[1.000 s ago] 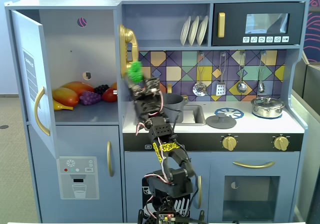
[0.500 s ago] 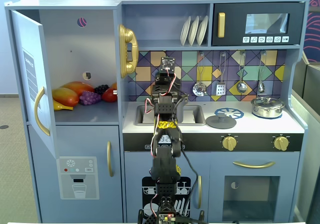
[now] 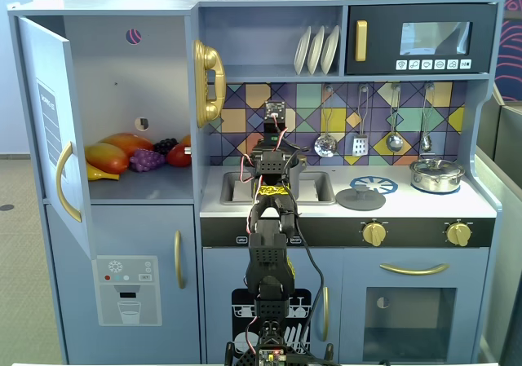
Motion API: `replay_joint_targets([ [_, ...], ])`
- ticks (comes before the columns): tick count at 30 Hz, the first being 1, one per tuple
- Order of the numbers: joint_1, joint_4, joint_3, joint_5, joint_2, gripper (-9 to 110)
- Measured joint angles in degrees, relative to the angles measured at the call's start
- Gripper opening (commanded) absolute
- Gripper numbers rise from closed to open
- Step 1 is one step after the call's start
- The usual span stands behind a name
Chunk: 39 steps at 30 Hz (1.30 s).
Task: Pick up the green pineapple from the left cabinet and place it in the gray recipient
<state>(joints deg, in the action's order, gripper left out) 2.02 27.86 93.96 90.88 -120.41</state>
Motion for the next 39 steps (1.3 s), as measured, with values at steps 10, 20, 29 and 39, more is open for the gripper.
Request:
replay_joint_targets([
  [10, 0.0, 18.81, 1.41, 0.26, -14.24, 2],
  [20, -0.44, 44.74, 33.75, 1.76, -41.92, 0],
  [29, -5.8, 30.94, 65.92, -4.48, -44.12, 0],
  [39, -6.94, 38.23, 78.13, -4.75, -52.65, 0],
])
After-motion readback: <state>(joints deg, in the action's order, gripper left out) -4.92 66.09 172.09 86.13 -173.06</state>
